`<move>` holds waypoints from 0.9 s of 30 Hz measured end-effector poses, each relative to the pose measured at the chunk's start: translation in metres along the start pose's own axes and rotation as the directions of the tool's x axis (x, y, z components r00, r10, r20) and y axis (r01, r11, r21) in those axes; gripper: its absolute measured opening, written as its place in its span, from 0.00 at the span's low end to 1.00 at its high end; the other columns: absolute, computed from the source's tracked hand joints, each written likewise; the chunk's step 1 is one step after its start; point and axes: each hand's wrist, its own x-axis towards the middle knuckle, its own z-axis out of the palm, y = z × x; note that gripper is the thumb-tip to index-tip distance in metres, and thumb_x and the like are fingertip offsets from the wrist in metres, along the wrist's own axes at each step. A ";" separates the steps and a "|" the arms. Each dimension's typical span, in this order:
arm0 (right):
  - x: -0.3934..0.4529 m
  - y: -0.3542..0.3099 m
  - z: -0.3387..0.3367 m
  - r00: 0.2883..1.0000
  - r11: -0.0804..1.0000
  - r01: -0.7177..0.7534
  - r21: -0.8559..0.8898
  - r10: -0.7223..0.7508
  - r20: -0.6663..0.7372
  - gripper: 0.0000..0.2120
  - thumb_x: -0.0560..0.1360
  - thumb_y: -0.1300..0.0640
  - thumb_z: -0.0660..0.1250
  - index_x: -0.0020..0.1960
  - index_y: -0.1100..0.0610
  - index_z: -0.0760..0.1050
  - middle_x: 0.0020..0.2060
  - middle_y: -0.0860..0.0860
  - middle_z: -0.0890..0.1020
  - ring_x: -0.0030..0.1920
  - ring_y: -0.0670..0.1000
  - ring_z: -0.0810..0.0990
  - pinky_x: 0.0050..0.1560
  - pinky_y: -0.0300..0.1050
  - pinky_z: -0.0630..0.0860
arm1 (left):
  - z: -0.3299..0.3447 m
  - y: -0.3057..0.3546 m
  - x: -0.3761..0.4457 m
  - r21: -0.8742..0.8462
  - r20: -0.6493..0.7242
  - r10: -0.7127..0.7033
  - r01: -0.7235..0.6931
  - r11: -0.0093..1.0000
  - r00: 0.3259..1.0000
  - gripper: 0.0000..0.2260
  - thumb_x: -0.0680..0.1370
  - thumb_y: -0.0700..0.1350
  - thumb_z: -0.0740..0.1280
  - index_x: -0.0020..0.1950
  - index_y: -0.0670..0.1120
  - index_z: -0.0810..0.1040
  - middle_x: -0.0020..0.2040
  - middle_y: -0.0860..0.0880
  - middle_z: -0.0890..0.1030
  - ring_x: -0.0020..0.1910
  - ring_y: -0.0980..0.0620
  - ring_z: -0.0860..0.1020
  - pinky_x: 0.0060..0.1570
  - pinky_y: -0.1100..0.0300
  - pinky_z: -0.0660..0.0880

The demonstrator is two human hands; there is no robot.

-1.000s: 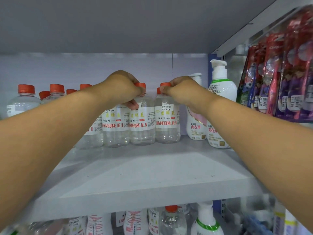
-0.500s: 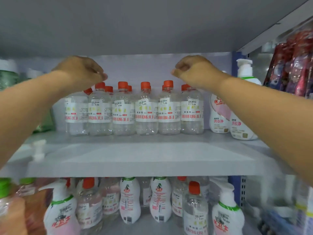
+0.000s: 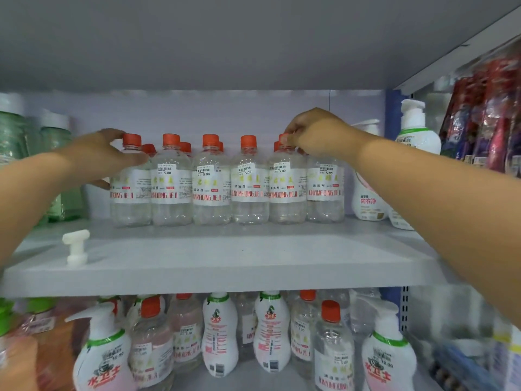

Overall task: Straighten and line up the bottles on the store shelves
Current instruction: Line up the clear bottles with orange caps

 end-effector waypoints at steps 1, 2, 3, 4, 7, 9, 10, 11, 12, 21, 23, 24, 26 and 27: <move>-0.001 0.000 0.000 1.000 1.000 -0.005 0.004 0.005 0.001 0.11 0.78 0.46 0.71 0.55 0.51 0.83 0.43 0.49 0.86 0.44 0.51 0.84 0.51 0.45 0.80 | 0.003 -0.003 0.000 -0.002 -0.005 -0.001 0.001 1.000 1.000 0.33 0.75 0.59 0.74 0.77 0.55 0.66 0.63 0.46 0.80 0.54 0.42 0.82 0.50 0.44 0.83; -0.002 -0.001 -0.001 1.000 1.000 -0.011 0.011 0.011 0.001 0.11 0.78 0.46 0.71 0.56 0.51 0.83 0.42 0.49 0.86 0.44 0.51 0.84 0.51 0.45 0.80 | 0.004 -0.004 0.001 -0.007 -0.012 0.007 -0.007 1.000 1.000 0.33 0.75 0.58 0.74 0.77 0.55 0.66 0.63 0.46 0.80 0.54 0.42 0.82 0.50 0.43 0.83; -0.003 -0.002 -0.002 1.000 1.000 -0.019 0.020 0.019 0.002 0.11 0.78 0.46 0.71 0.56 0.51 0.83 0.42 0.48 0.85 0.44 0.50 0.84 0.51 0.45 0.80 | 0.004 -0.004 0.001 -0.016 -0.013 0.000 0.000 1.000 1.000 0.33 0.75 0.58 0.74 0.77 0.55 0.65 0.63 0.46 0.81 0.53 0.41 0.83 0.50 0.42 0.83; -0.004 -0.003 -0.002 1.000 0.999 -0.026 0.026 0.026 0.008 0.11 0.78 0.46 0.71 0.57 0.50 0.82 0.42 0.47 0.85 0.44 0.49 0.84 0.50 0.44 0.80 | 0.005 -0.004 0.001 -0.027 -0.014 0.001 -0.001 1.000 1.000 0.33 0.75 0.58 0.74 0.77 0.55 0.65 0.63 0.46 0.80 0.53 0.41 0.83 0.51 0.42 0.83; -0.009 -0.003 0.001 1.000 0.999 -0.013 0.031 0.012 0.013 0.12 0.79 0.47 0.70 0.60 0.50 0.82 0.46 0.46 0.85 0.44 0.47 0.82 0.44 0.41 0.75 | 0.006 -0.006 -0.002 -0.054 -0.007 -0.009 0.008 0.999 1.000 0.34 0.76 0.58 0.73 0.78 0.52 0.65 0.66 0.46 0.78 0.54 0.43 0.81 0.53 0.45 0.82; -0.014 0.000 0.000 1.000 0.996 0.008 0.085 -0.006 -0.023 0.17 0.79 0.46 0.69 0.65 0.51 0.80 0.57 0.46 0.83 0.51 0.48 0.81 0.50 0.39 0.73 | 0.006 -0.009 -0.004 -0.081 0.038 -0.017 0.020 0.996 0.999 0.35 0.76 0.57 0.74 0.78 0.49 0.65 0.67 0.45 0.77 0.55 0.44 0.80 0.54 0.48 0.80; -0.019 0.002 -0.005 0.998 0.992 0.007 0.128 0.001 -0.062 0.20 0.79 0.46 0.69 0.69 0.52 0.78 0.61 0.46 0.81 0.55 0.48 0.80 0.54 0.38 0.72 | 0.005 -0.011 -0.006 -0.102 0.073 -0.035 0.042 0.994 0.997 0.35 0.76 0.56 0.74 0.79 0.50 0.64 0.66 0.44 0.78 0.54 0.43 0.81 0.55 0.46 0.80; -0.025 0.002 -0.013 0.993 0.987 -0.006 0.161 0.024 -0.114 0.23 0.79 0.45 0.69 0.71 0.53 0.75 0.63 0.46 0.79 0.57 0.49 0.79 0.56 0.38 0.71 | 0.004 -0.013 -0.008 -0.123 0.111 -0.069 0.083 0.989 0.991 0.35 0.76 0.53 0.74 0.79 0.51 0.64 0.65 0.44 0.78 0.53 0.43 0.81 0.56 0.44 0.80; -0.030 0.003 -0.022 0.985 0.985 -0.042 0.170 0.070 -0.160 0.25 0.78 0.44 0.70 0.72 0.53 0.73 0.65 0.48 0.78 0.59 0.50 0.78 0.57 0.39 0.71 | 0.002 -0.016 -0.011 -0.144 0.140 -0.089 0.109 0.984 0.986 0.34 0.77 0.50 0.75 0.80 0.52 0.63 0.64 0.43 0.78 0.53 0.42 0.81 0.57 0.42 0.80; -0.069 0.020 -0.015 0.891 0.872 -0.450 0.192 0.422 0.169 0.27 0.78 0.57 0.72 0.73 0.59 0.68 0.62 0.58 0.78 0.54 0.59 0.81 0.56 0.61 0.82 | -0.006 -0.025 -0.001 -0.198 0.235 -0.088 0.137 0.971 0.968 0.34 0.77 0.44 0.75 0.78 0.52 0.62 0.56 0.40 0.84 0.54 0.38 0.83 0.56 0.38 0.81; -0.071 0.018 -0.016 0.893 0.875 -0.447 0.185 0.424 0.151 0.27 0.79 0.57 0.72 0.74 0.58 0.67 0.59 0.56 0.77 0.53 0.58 0.81 0.54 0.59 0.83 | -0.006 -0.030 0.001 -0.203 0.225 -0.085 0.132 0.970 0.971 0.34 0.76 0.46 0.76 0.78 0.52 0.63 0.57 0.41 0.84 0.55 0.39 0.83 0.56 0.39 0.81; -0.072 0.017 -0.015 0.895 0.877 -0.444 0.185 0.423 0.143 0.28 0.79 0.56 0.72 0.75 0.58 0.66 0.58 0.54 0.76 0.53 0.57 0.80 0.54 0.58 0.84 | -0.004 -0.031 0.001 -0.209 0.212 -0.086 0.131 0.969 0.974 0.35 0.76 0.47 0.76 0.78 0.53 0.63 0.57 0.42 0.84 0.55 0.40 0.83 0.55 0.39 0.81; -0.077 0.013 -0.012 0.903 0.888 -0.427 0.168 0.412 0.122 0.29 0.79 0.55 0.71 0.76 0.57 0.65 0.57 0.52 0.74 0.52 0.56 0.80 0.52 0.57 0.84 | -0.001 -0.031 -0.004 -0.210 0.171 -0.090 0.125 0.970 0.981 0.35 0.76 0.48 0.76 0.79 0.54 0.63 0.60 0.44 0.83 0.56 0.42 0.83 0.54 0.43 0.82; -0.079 0.013 -0.011 0.906 0.894 -0.421 0.152 0.408 0.110 0.30 0.79 0.53 0.71 0.77 0.56 0.64 0.58 0.52 0.74 0.52 0.56 0.81 0.52 0.56 0.84 | 0.002 -0.029 -0.009 -0.194 0.142 -0.096 0.123 0.973 0.985 0.36 0.77 0.49 0.76 0.80 0.54 0.62 0.64 0.45 0.81 0.58 0.43 0.82 0.54 0.45 0.82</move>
